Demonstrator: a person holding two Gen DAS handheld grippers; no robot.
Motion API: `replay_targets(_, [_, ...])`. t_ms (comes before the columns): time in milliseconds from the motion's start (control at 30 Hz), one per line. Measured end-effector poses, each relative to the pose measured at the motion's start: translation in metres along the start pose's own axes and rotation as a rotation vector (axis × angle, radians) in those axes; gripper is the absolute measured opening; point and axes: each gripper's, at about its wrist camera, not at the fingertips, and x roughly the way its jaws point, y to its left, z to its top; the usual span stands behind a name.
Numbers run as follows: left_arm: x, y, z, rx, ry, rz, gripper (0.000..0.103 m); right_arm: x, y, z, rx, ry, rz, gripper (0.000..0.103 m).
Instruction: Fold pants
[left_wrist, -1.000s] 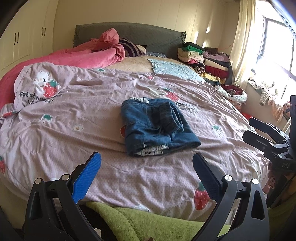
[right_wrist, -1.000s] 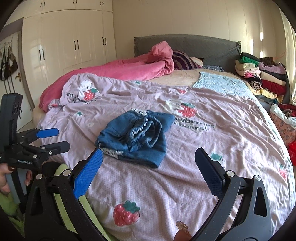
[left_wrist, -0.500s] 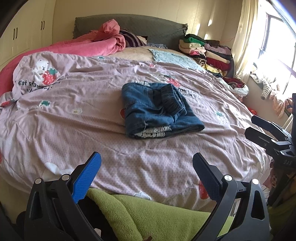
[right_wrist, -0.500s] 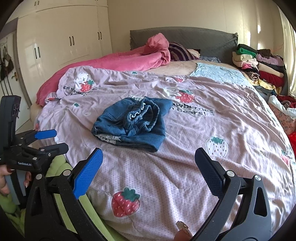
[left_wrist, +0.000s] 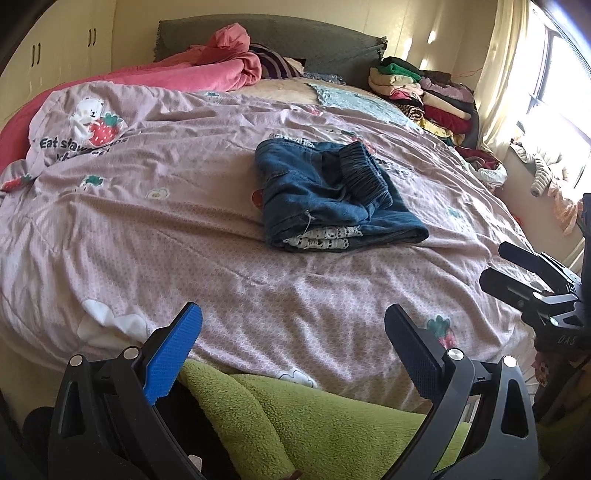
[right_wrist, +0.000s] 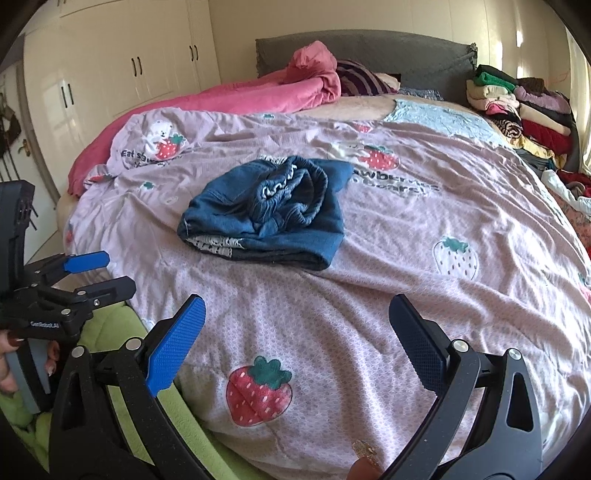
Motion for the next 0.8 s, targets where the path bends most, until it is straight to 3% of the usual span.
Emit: replay_targets(800, [0.0070, 0.0096, -0.0007, -0.030, 0.018, 0.017, 0.099, 0.0084, 0.0074, -0.0007, 0.003, 0.018, 0.009, 0.094])
